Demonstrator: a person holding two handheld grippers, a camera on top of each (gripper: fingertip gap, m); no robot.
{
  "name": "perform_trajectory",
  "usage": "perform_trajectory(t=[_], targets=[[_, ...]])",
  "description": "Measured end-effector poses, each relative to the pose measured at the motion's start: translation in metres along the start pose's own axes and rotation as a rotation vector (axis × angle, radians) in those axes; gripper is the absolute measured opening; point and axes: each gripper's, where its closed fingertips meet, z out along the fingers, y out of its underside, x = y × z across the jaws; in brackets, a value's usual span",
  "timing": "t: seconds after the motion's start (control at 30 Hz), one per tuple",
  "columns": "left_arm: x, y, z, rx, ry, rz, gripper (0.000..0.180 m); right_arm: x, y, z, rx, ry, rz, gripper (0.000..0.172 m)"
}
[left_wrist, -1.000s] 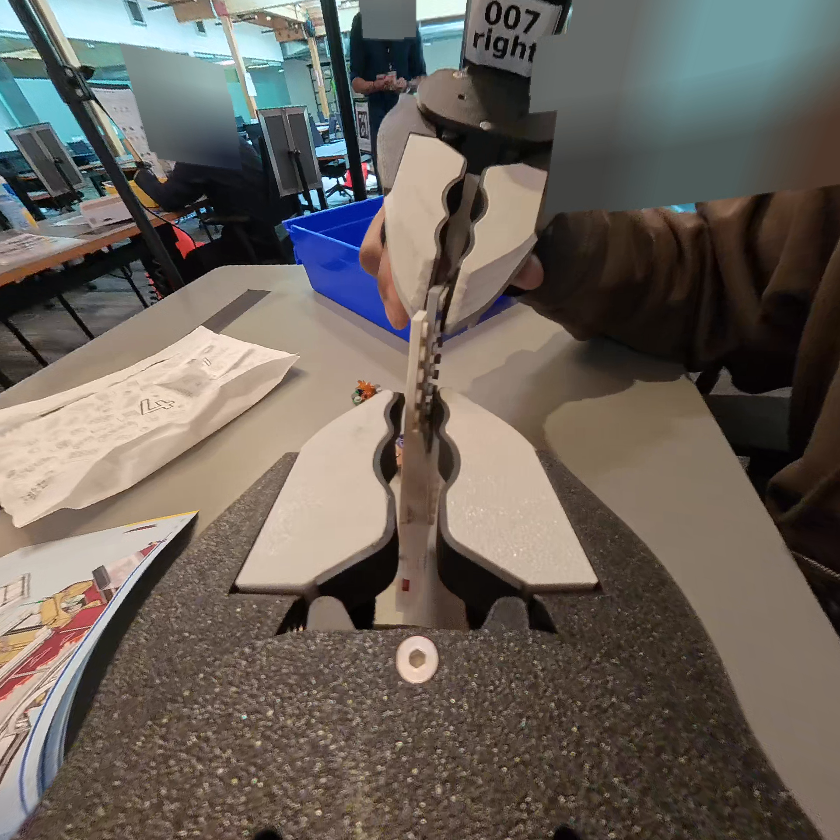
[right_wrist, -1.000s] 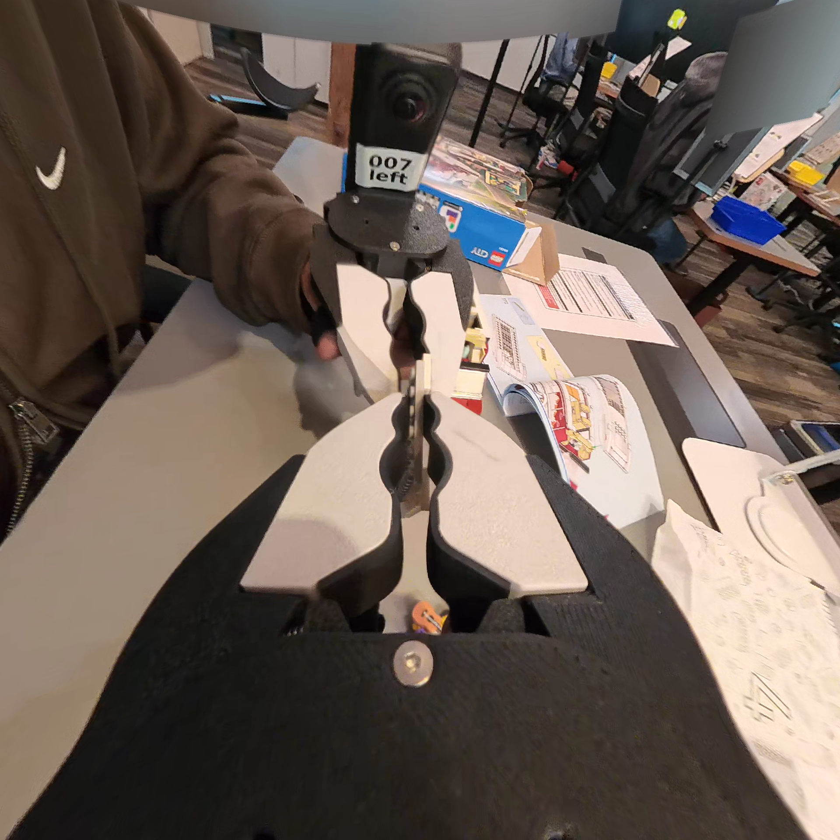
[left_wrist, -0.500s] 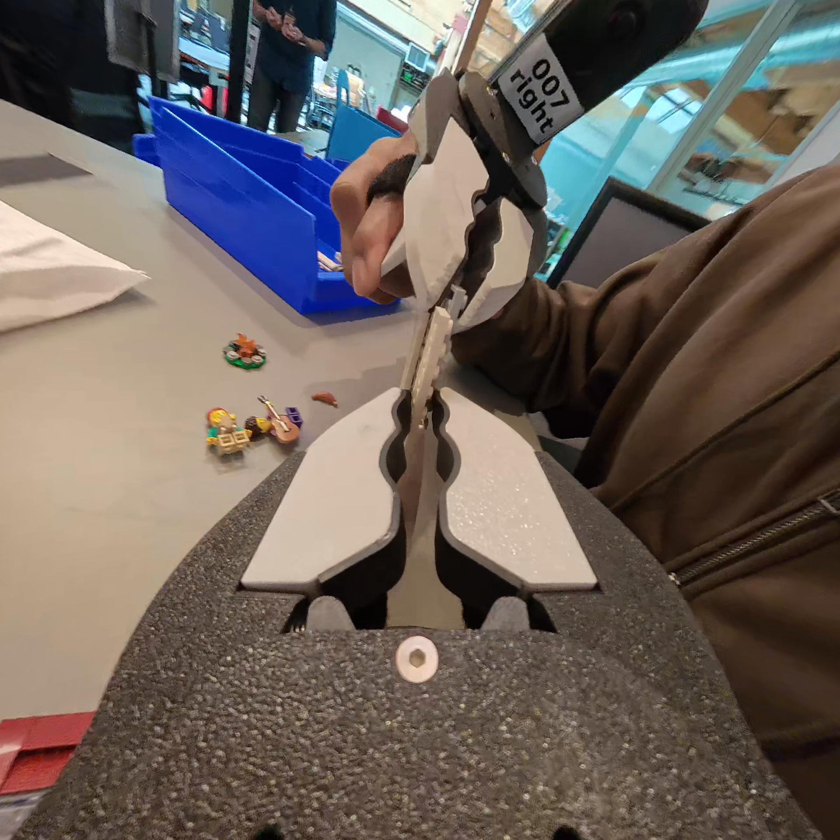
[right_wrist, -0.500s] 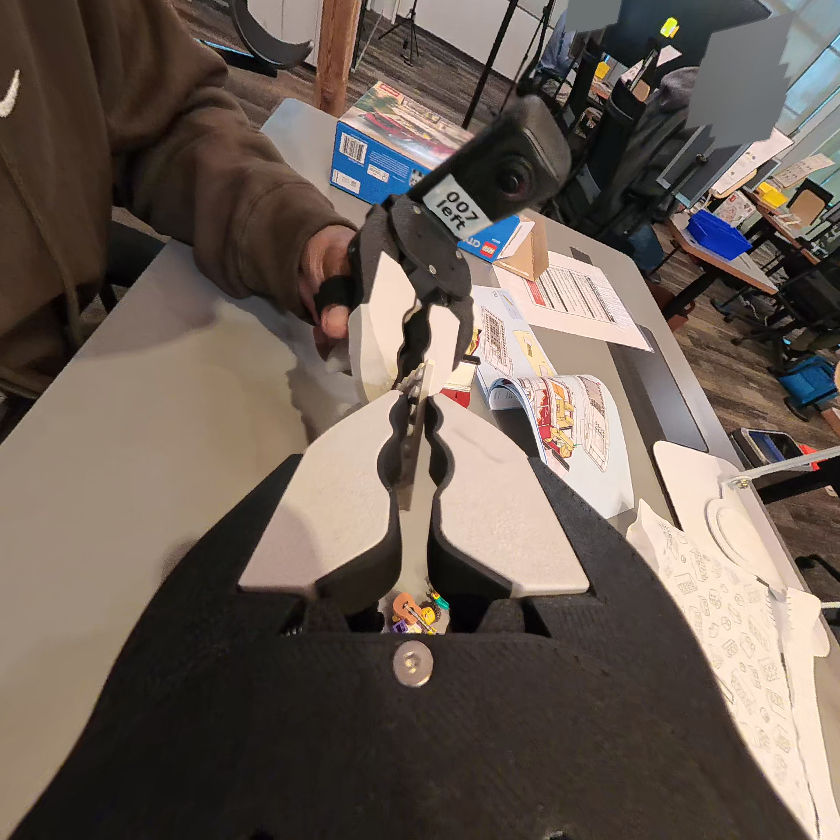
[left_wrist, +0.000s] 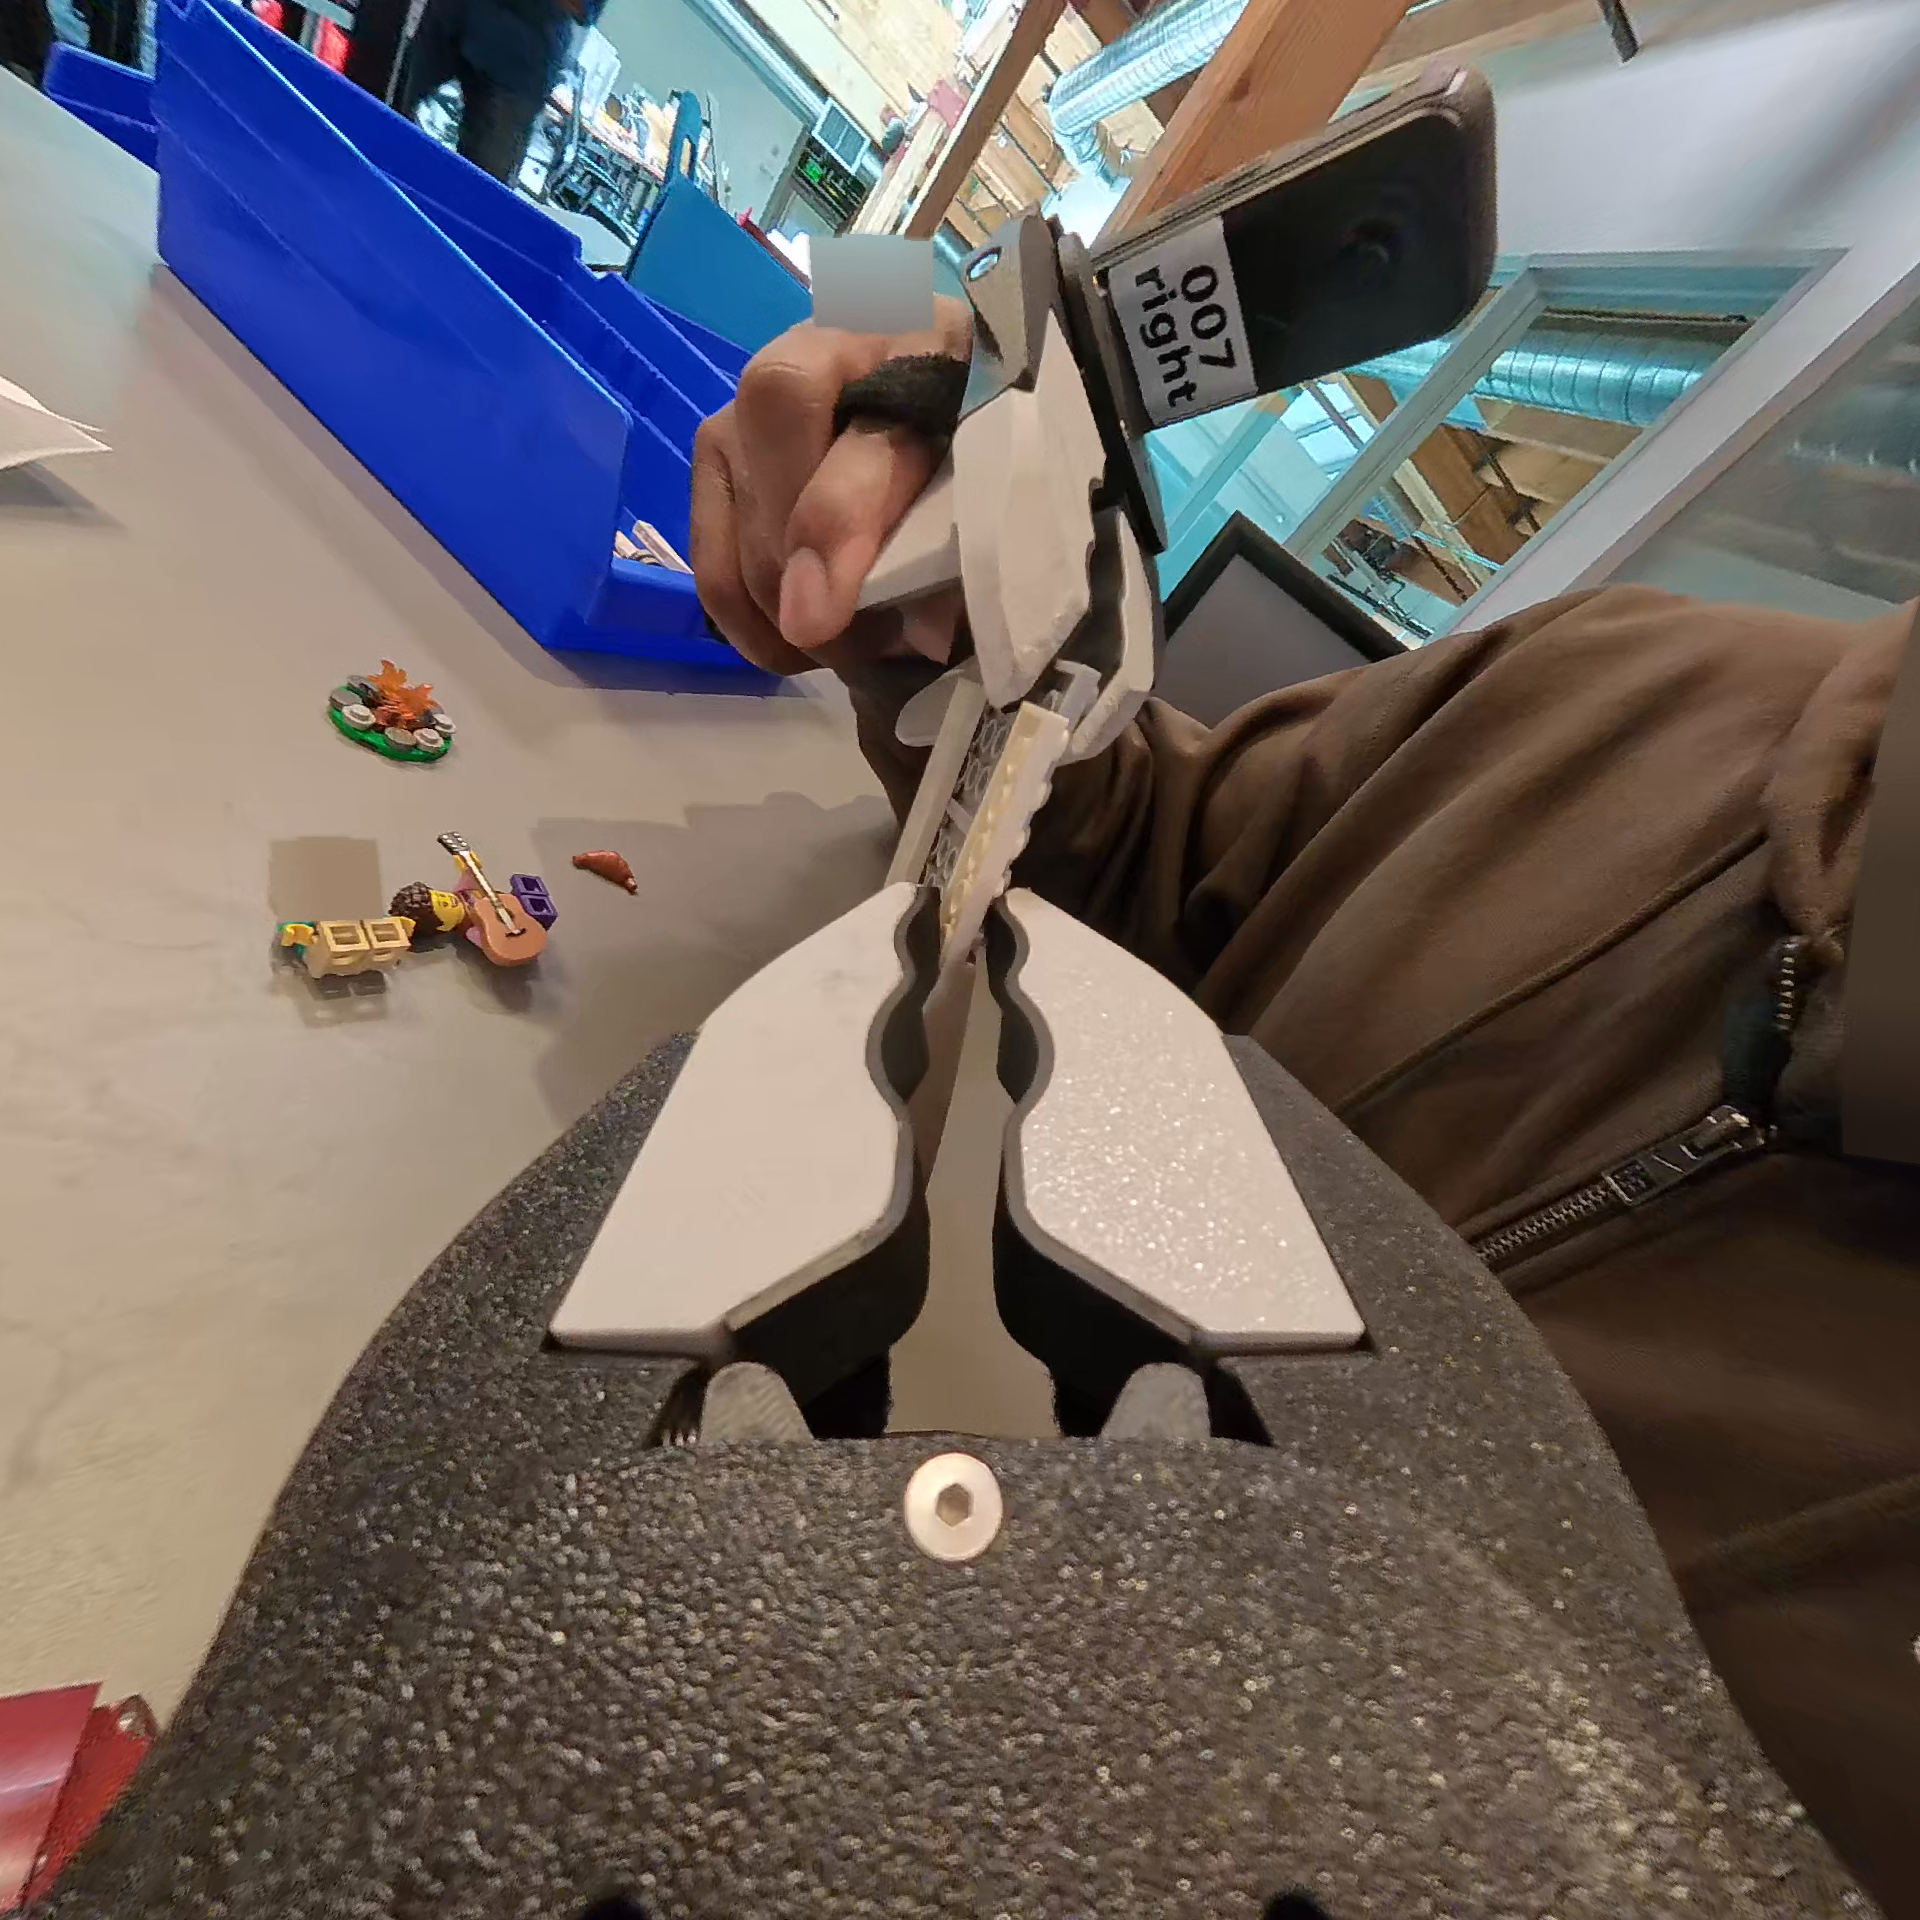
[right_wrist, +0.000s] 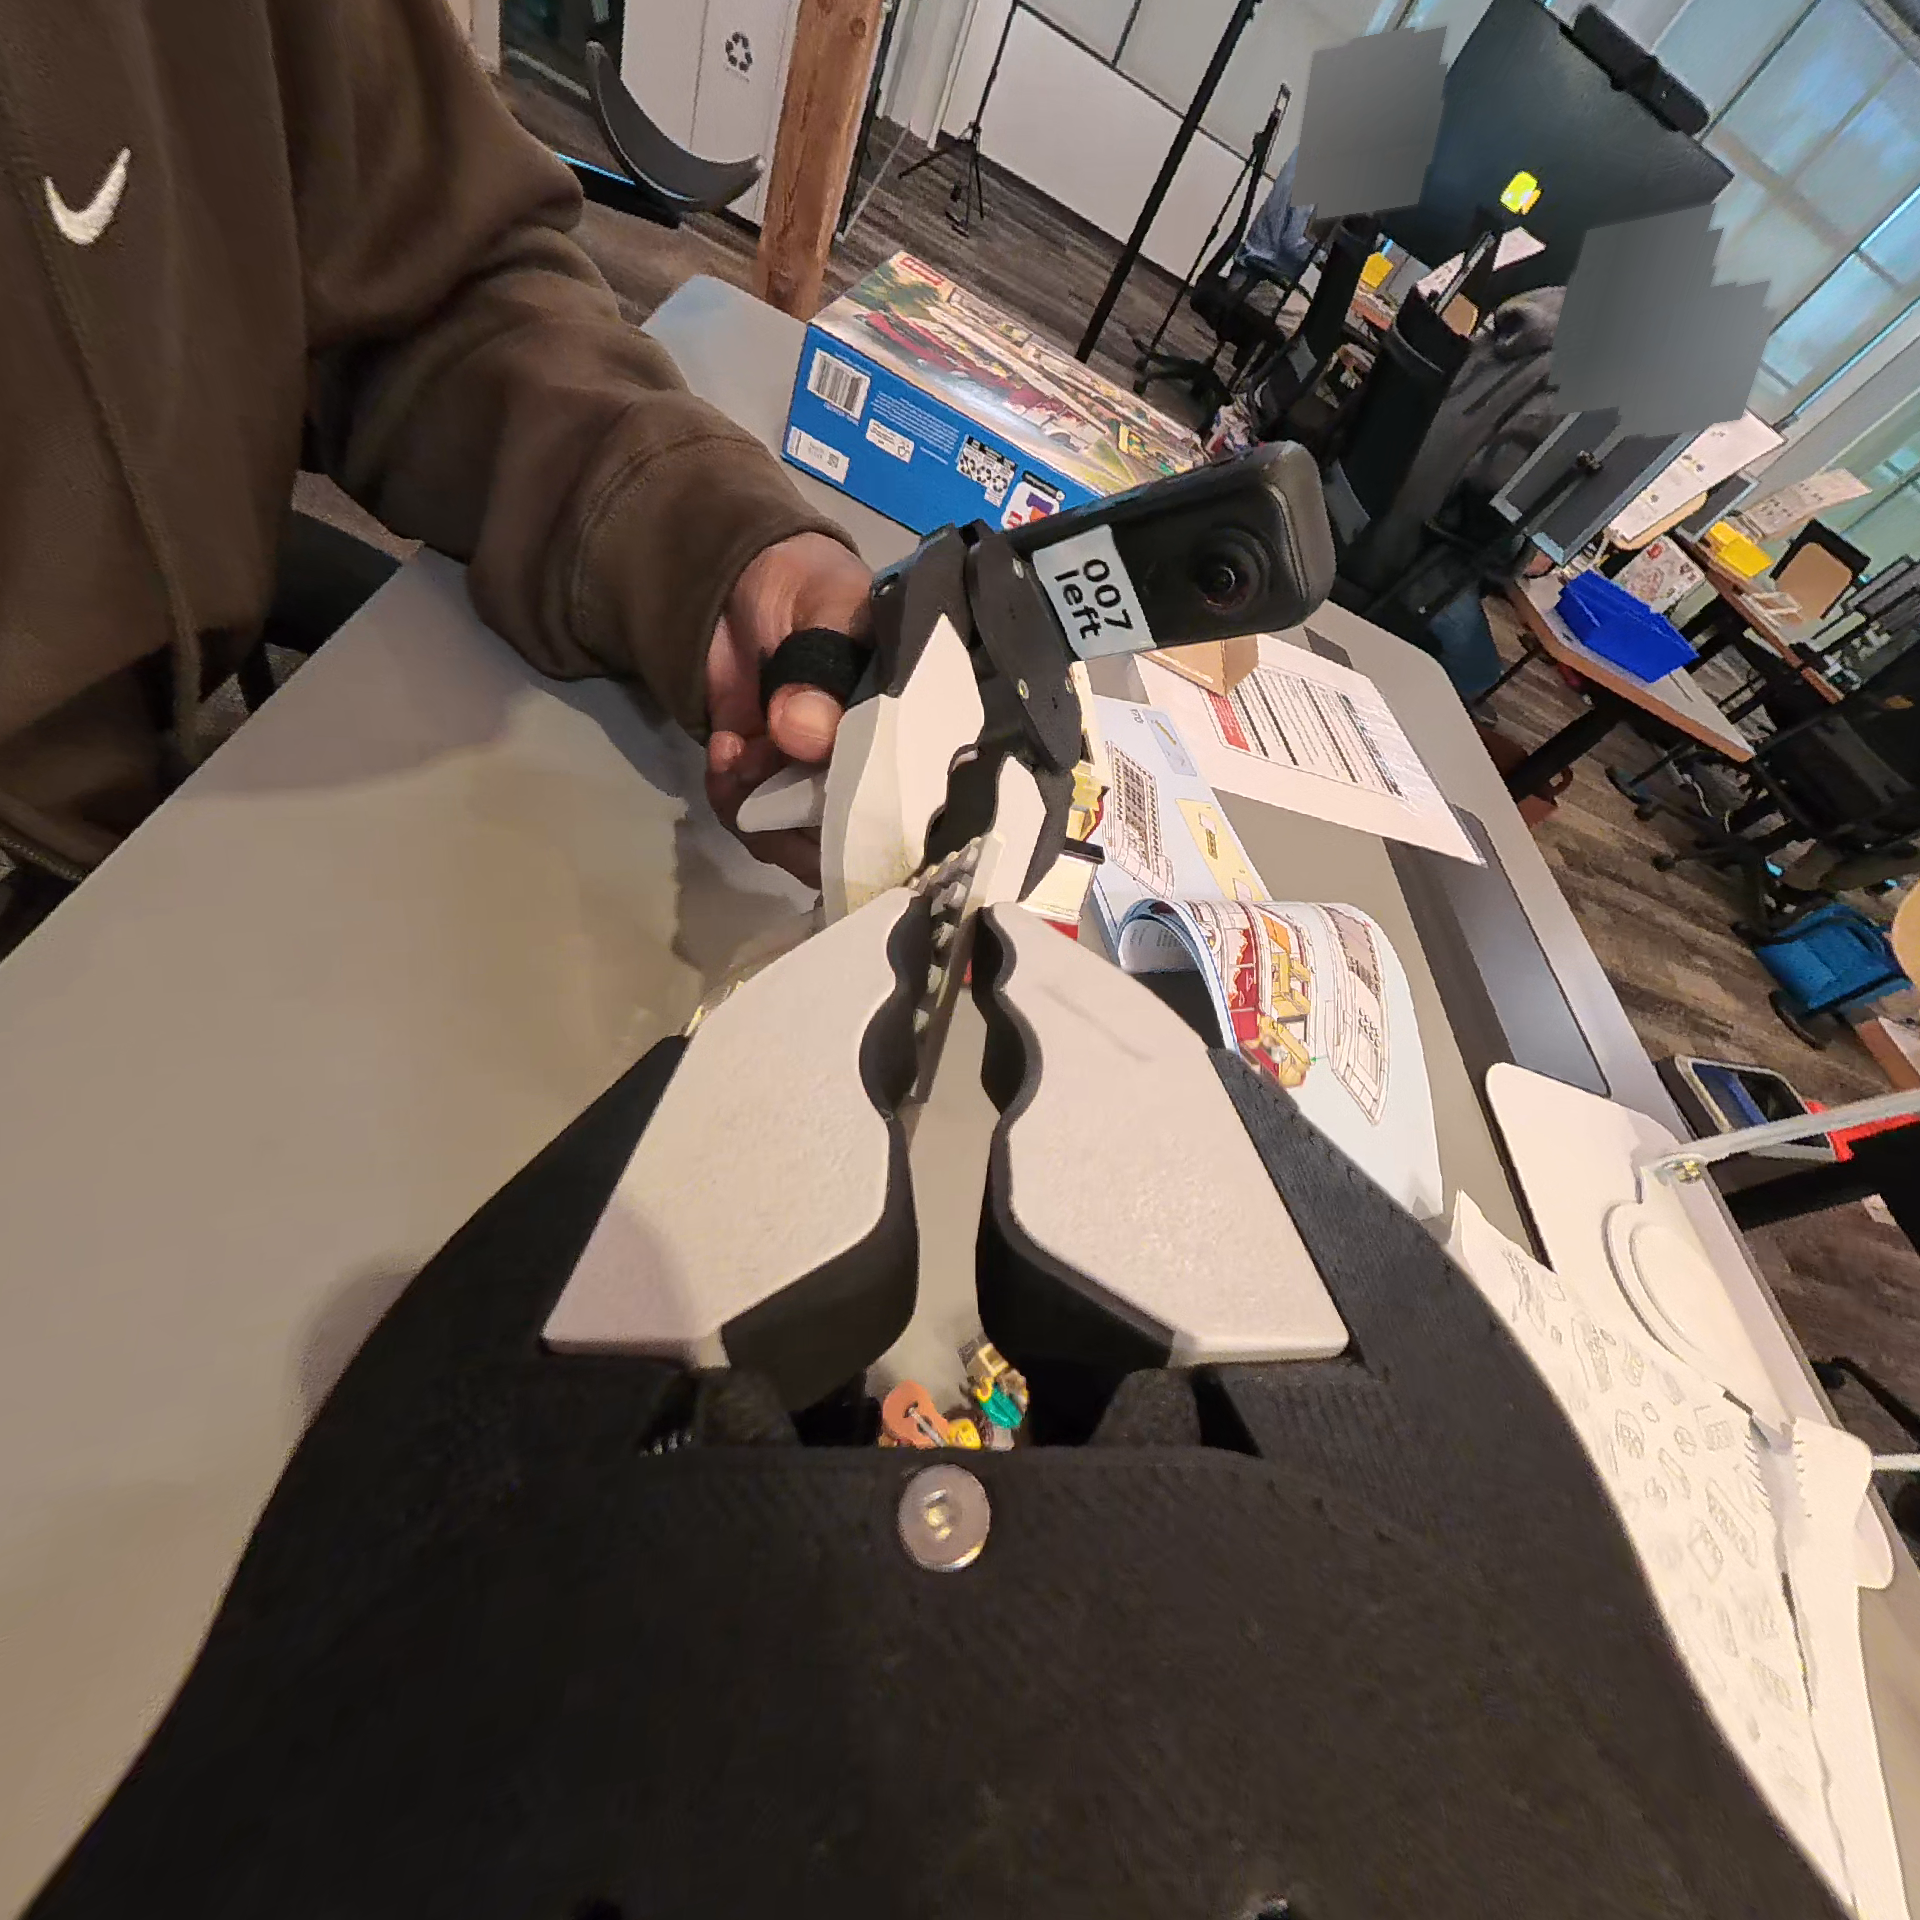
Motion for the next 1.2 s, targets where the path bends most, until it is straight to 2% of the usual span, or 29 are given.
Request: perform_trajectory(t=[0.17, 0.23, 0.27, 0.33, 0.37, 0.6, 0.73, 0.83, 1.03, 1.13, 1.2], targets=[[0.006, 0.000, 0.000, 0.006, 0.062, -0.025, 0.009, -0.005, -0.006, -0.001, 0.069, -0.033, -0.001, 0.008], [0.001, -0.003, -0.005, 0.028, 0.060, -0.063, 0.008, -0.015, -0.022, -0.006, 0.174, -0.094, -0.007, 0.005], [0.004, -0.008, -0.009, 0.060, 0.111, -0.115, 0.008, -0.015, -0.026, -0.007, 0.189, -0.088, -0.013, 0.005], [-0.002, -0.007, -0.009, 0.033, 0.027, -0.038, 0.008, -0.003, -0.017, -0.005, 0.102, 0.002, -0.049, 0.005], [-0.002, -0.007, -0.009, 0.026, 0.004, -0.015, 0.008, -0.001, -0.018, -0.007, 0.112, 0.012, -0.036, 0.005], [-0.005, 0.000, -0.004, -0.024, -0.041, 0.030, 0.008, 0.041, -0.009, -0.023, 0.140, 0.191, 0.148, 0.005], [-0.006, 0.001, -0.002, -0.029, -0.057, 0.041, 0.008, 0.065, 0.016, -0.043, 0.041, 0.365, 0.265, 0.005], [-0.006, 0.003, -0.001, -0.039, -0.058, 0.046, 0.008, 0.072, 0.051, -0.085, -0.129, 0.589, 0.332, 0.005], [-0.007, 0.005, 0.002, -0.046, -0.077, 0.066, 0.008, 0.060, 0.118, -0.244, -0.448, 1.140, 0.454, 0.005], [-0.007, 0.001, 0.001, -0.021, -0.075, 0.070, 0.008, 0.051, 0.154, -0.295, -0.583, 1.262, 0.560, 0.008], [-0.007, -0.002, 0.000, 0.003, -0.083, 0.072, 0.008, 0.047, 0.165, -0.301, -0.609, 1.259, 0.615, 0.017]])
